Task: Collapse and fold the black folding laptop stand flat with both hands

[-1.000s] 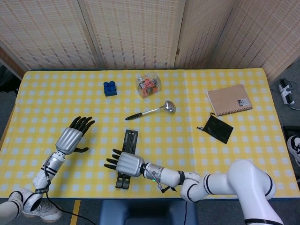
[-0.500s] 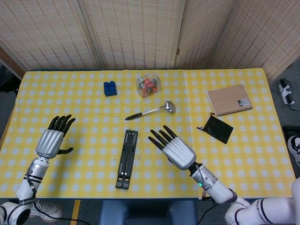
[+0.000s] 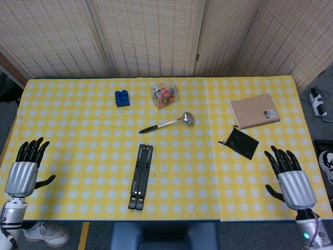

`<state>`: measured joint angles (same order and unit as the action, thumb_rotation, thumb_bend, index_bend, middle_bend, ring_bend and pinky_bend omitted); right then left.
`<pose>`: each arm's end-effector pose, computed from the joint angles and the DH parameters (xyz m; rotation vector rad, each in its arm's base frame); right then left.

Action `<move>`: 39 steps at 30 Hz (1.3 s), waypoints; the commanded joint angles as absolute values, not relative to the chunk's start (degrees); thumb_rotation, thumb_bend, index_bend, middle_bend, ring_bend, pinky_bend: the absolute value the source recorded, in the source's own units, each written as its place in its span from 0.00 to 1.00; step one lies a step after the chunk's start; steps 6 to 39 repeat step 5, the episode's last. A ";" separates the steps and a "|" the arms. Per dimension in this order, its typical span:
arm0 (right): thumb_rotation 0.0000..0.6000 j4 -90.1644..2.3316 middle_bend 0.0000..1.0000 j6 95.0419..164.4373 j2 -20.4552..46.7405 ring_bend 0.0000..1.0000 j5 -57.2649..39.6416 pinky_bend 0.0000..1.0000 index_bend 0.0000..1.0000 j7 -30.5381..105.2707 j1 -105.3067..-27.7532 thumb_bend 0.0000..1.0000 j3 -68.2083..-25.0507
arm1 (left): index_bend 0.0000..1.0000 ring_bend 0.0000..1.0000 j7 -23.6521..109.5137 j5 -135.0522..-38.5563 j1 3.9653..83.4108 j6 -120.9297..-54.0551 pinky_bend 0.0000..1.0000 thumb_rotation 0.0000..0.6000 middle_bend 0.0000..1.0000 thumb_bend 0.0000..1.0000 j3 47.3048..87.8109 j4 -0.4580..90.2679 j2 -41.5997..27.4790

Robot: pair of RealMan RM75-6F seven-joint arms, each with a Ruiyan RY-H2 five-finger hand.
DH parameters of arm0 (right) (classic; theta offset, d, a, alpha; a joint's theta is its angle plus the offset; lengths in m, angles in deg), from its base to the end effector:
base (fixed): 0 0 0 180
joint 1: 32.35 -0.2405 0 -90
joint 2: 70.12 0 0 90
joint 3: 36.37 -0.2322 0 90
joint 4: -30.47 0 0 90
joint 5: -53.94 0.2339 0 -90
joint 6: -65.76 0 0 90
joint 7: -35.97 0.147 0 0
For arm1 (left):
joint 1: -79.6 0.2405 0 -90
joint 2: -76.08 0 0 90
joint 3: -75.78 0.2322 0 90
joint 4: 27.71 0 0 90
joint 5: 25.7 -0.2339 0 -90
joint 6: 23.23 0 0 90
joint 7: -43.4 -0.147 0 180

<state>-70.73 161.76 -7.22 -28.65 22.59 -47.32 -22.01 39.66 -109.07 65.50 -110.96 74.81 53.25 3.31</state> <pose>-0.2656 -0.1604 0.1153 1.5205 -0.8051 0.8112 -0.2955 0.2287 0.1042 -1.4467 -0.7190 -0.9290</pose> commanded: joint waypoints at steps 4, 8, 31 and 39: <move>1.00 -65.30 0.02 166.45 -7.41 0.05 -29.88 0.06 0.00 30.08 -39.28 0.25 -21.97 | 0.12 0.00 37.02 -110.84 70.34 -114.35 0.00 1.00 0.05 0.12 77.73 57.46 5.25; 1.00 -64.44 0.02 166.47 -7.23 0.05 -30.05 0.06 0.00 31.66 -38.74 0.25 -22.55 | 0.12 0.00 36.59 -110.81 70.86 -114.19 0.00 1.00 0.05 0.12 78.13 58.11 5.61; 1.00 -64.44 0.02 166.47 -7.23 0.05 -30.05 0.06 0.00 31.66 -38.74 0.25 -22.55 | 0.12 0.00 36.59 -110.81 70.86 -114.19 0.00 1.00 0.05 0.12 78.13 58.11 5.61; 1.00 -64.44 0.02 166.47 -7.23 0.05 -30.05 0.06 0.00 31.66 -38.74 0.25 -22.55 | 0.12 0.00 36.59 -110.81 70.86 -114.19 0.00 1.00 0.05 0.12 78.13 58.11 5.61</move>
